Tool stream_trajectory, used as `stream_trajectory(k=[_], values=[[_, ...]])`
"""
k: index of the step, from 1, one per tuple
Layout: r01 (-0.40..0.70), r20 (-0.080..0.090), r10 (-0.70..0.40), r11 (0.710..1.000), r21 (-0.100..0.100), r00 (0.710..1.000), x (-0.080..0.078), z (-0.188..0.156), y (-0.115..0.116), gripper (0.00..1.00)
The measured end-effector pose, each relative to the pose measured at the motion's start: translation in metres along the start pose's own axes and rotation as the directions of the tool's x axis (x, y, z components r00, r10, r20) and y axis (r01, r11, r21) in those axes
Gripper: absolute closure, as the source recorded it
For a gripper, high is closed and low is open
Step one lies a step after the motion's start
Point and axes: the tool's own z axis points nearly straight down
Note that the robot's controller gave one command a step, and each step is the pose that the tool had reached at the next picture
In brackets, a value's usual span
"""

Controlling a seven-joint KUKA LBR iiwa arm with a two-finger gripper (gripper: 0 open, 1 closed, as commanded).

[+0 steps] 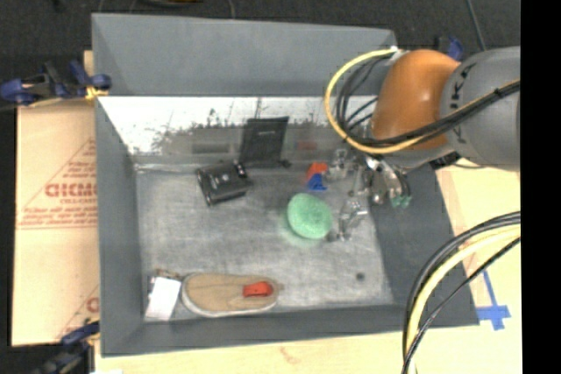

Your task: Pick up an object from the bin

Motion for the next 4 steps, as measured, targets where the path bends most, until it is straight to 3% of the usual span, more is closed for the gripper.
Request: stream_trajectory(k=[1,2,3,4], values=[[-0.037,-0.007,0.037,0.999,-0.001,0.999,0.024,-0.041,0.042,0.0],[-0.025,0.001,0.025,1.0,0.002,1.0,0.024,0.019,0.046,0.0],[-0.086,0.008,0.086,0.996,-0.001,0.996,0.014,0.038,0.045,1.0],[-0.095,0.007,0.095,0.996,-0.001,0.995,0.015,0.036,0.045,1.0]])
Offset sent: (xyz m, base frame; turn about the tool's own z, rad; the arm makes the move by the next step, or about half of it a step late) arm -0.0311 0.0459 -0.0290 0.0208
